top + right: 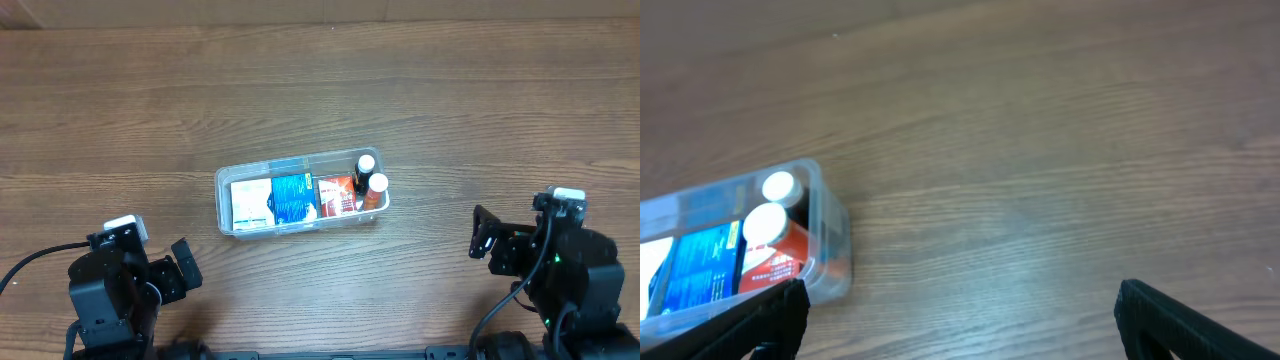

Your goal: Pack container

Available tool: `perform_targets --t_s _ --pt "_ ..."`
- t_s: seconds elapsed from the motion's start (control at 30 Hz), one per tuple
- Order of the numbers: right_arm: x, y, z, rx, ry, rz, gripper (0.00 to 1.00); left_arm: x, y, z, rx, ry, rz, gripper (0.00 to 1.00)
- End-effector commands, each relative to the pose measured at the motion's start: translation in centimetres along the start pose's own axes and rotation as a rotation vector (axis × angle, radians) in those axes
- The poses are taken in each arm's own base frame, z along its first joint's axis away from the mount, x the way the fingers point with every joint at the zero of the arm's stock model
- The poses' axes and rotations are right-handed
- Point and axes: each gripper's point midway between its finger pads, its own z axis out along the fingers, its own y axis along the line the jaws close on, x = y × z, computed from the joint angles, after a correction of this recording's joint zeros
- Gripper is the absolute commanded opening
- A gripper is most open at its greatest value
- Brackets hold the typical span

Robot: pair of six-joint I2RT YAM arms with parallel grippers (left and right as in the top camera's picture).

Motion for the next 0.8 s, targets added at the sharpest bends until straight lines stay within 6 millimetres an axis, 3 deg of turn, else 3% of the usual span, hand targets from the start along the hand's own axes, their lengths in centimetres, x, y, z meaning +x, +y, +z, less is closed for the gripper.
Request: perform_targets --t_s 0.0,0.23,0.57,0.77 --pt "0.6 1.0 0.0 -0.086 -0.109 -0.053 1.00 0.2 -0.2 0.1 0.010 0.004 0.003 1.00" --pt "1.8 2.2 1.6 -0.205 -0.322 -0.066 1.00 0.2 -0.2 0.1 0.010 0.004 0.003 1.00" --pt "-1.1 3.3 1.5 -0.253 -0.735 -0.198 1.00 0.2 -0.2 0.1 0.010 0.004 0.003 1.00" --pt "0.6 4.1 3.4 -0.258 -0.758 -0.352 1.00 0.2 -0.2 0.1 0.010 0.004 0.003 1.00"
